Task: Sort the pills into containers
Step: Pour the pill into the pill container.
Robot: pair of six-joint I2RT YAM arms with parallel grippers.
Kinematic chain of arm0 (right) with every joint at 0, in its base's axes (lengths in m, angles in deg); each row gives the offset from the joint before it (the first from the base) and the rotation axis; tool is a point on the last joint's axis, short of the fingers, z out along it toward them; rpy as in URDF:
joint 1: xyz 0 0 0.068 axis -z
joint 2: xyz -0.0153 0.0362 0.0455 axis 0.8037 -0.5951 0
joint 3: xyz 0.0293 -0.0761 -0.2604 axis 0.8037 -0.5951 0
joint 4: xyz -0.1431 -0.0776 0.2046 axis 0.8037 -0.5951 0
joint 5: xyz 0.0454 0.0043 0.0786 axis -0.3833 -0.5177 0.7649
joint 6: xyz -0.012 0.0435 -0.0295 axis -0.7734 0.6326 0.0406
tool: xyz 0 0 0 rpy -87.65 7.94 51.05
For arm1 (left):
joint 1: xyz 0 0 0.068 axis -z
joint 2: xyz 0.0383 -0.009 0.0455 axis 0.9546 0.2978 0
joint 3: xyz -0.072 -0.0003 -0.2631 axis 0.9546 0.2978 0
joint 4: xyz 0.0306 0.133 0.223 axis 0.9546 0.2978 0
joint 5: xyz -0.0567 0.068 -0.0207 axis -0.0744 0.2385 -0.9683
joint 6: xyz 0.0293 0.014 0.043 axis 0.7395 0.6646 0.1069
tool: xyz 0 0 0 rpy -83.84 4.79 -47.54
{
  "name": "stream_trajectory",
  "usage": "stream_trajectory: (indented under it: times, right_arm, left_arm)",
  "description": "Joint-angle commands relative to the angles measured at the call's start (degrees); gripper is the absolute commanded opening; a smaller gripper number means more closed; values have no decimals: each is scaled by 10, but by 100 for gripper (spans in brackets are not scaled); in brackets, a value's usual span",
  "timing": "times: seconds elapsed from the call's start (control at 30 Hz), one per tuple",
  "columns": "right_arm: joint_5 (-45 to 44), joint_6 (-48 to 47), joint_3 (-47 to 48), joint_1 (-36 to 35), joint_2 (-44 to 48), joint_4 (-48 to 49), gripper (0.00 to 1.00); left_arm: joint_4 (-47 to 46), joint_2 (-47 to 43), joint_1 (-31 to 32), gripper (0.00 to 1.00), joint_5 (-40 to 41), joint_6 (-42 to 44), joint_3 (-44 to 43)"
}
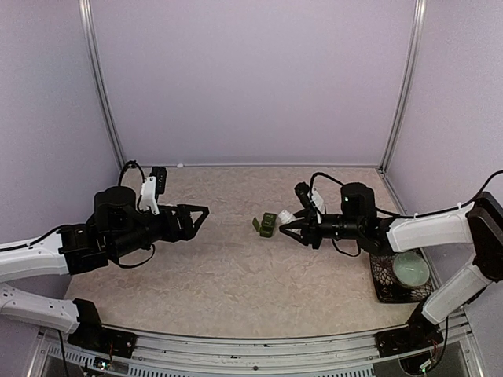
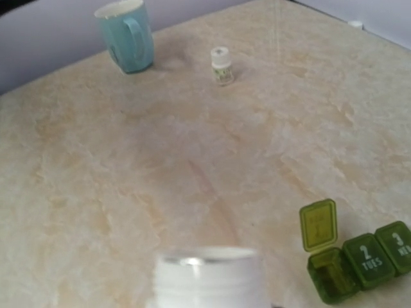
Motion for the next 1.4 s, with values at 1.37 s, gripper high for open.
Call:
stream_trajectory:
  times: [1.37]
  right_arm:
    - [-67,-131,258,36,-260,-271,4]
  left_arm:
    - [-14,-34,-9,99,-34,-11,46]
